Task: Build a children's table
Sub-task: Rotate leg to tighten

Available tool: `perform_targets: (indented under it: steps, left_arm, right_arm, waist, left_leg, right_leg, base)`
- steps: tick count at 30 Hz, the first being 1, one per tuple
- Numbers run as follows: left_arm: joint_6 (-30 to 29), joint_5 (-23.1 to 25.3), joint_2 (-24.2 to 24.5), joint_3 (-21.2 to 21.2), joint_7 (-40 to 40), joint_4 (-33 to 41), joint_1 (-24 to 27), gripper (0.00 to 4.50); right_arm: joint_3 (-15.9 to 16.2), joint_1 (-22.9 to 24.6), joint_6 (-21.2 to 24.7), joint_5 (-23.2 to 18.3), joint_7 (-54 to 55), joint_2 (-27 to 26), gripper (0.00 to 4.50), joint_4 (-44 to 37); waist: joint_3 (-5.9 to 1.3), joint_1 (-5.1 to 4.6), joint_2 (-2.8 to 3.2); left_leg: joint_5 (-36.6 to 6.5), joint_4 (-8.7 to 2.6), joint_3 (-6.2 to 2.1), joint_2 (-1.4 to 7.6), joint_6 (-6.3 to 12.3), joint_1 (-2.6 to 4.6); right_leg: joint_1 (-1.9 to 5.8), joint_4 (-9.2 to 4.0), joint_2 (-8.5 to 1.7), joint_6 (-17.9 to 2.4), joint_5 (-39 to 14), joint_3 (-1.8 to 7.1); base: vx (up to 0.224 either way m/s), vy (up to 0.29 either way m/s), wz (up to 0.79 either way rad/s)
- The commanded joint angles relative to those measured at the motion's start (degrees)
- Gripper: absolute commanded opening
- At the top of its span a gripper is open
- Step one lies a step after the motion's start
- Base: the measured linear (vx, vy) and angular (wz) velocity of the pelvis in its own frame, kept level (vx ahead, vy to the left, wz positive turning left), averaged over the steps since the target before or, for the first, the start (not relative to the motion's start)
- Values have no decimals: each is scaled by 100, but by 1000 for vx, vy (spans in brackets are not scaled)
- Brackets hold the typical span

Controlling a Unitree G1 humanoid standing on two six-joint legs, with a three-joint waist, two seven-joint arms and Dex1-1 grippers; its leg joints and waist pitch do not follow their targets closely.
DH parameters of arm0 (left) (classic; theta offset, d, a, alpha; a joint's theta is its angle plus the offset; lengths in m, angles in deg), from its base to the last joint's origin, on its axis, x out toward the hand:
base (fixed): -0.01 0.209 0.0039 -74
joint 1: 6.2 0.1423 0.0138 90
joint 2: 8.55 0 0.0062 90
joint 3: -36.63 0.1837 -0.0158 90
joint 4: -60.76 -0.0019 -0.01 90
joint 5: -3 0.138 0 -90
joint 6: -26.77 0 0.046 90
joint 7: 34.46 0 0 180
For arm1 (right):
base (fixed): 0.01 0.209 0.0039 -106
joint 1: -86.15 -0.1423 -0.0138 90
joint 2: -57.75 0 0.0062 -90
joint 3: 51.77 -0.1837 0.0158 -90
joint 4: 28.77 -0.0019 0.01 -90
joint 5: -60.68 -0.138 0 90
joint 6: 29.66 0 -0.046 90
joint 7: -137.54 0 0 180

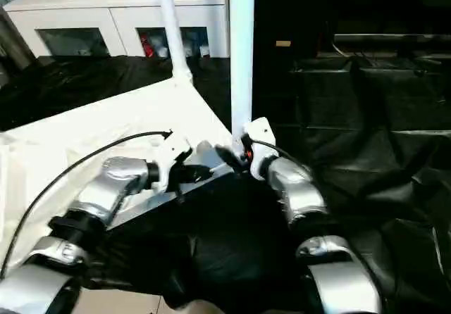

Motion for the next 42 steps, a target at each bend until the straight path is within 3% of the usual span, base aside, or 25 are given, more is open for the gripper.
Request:
perform_targets:
  steps: [1,5,10,15,20,26,29,34,37,39,40,42]
  left_arm:
    - [248,-180,-99,229,487,323,-58,0]
    - [248,-236,162,278,999,430,-15,0]
    - [206,-273,284,309,1206,506,15,0]
    - [180,-382,426,342,1494,609,78,0]
    - [188,-371,394,329,1521,603,83,0]
    - [179,-388,275,282,1344,533,51,0]
    - [157,-336,-50,90,668,310,-99,0]
    - [137,-109,-396,-20,-273,-40,-330,0]
    - [38,26,-687,-90,-996,-250,-483,0]
    - [5,51,-765,-92,-1142,-264,-496,0]
    - [-16,91,-873,-72,-1291,-262,-490,0]
    - [-18,119,-967,-38,-1372,-250,-472,0]
  right_arm:
    - [507,136,66,60,-675,-149,378,-34]
    - [734,351,95,-42,-1769,310,378,-455]
    - [809,428,141,-73,-2133,462,354,-620]
    - [859,517,315,-240,-2546,568,309,-852]
    - [901,607,425,-270,-2665,554,276,-1018]
    - [845,727,613,-328,-2511,456,270,-1132]
    - [517,624,664,-186,-1232,55,270,-729]
    - [181,409,701,-76,193,-412,270,-166]
    - [-96,201,864,-48,1456,-838,270,215]
    - [-138,139,871,11,1838,-942,270,319]
    - [-161,65,842,85,2201,-1098,270,449]
    - [-152,-2,760,163,2441,-1258,270,574]
  waist:
    - [-373,47,-103]
    - [-346,107,-112]
    - [-356,120,-118]
    - [-381,158,-128]
    - [-368,197,-119]
    - [-374,206,-112]
    - [-356,186,-110]
    - [-315,91,-101]
    - [-313,31,-90]
    - [-333,22,-86]
    - [-337,27,-42]
    - [-347,-1,-54]
  left_leg:
    - [-852,-303,43,59,910,-9]
    - [-1192,-347,36,87,694,30]
    - [-1035,-347,32,80,654,25]
    - [-761,-312,37,76,799,16]
    - [-875,-329,35,82,713,27]
    - [-879,-333,31,80,644,31]
    - [-945,-341,34,71,551,26]
    - [-1390,-402,14,46,250,56]
    - [-1323,-402,4,30,226,30]
    - [-1255,-391,2,20,232,29]
    - [-1246,-383,4,23,241,34]
    - [-1174,-386,-5,20,256,11]
  right_leg:
    - [373,-309,-217,-1727,-368,132]
    - [347,-351,-226,-1628,-945,157]
    - [344,-331,-220,-1640,-784,166]
    - [347,-288,-218,-1727,-379,164]
    - [341,-309,-220,-1659,-629,165]
    - [346,-309,-218,-1633,-583,169]
    - [334,-330,-223,-1598,-722,171]
    - [316,-438,-233,-1303,-1691,161]
    - [322,-445,-228,-1260,-1641,161]
    - [331,-446,-228,-1253,-1562,156]
    - [322,-436,-231,-1265,-1507,159]
    - [337,-417,-225,-1301,-1315,150]
  base:
    - [0,0,0]
    - [0,0,0]
    - [0,0,0]
    - [0,0,0]
    - [0,0,0]
    - [0,0,0]
    - [0,0,0]
    - [0,0,0]
    - [0,0,0]
    - [0,0,0]
    - [0,0,0]
    - [0,0,0]
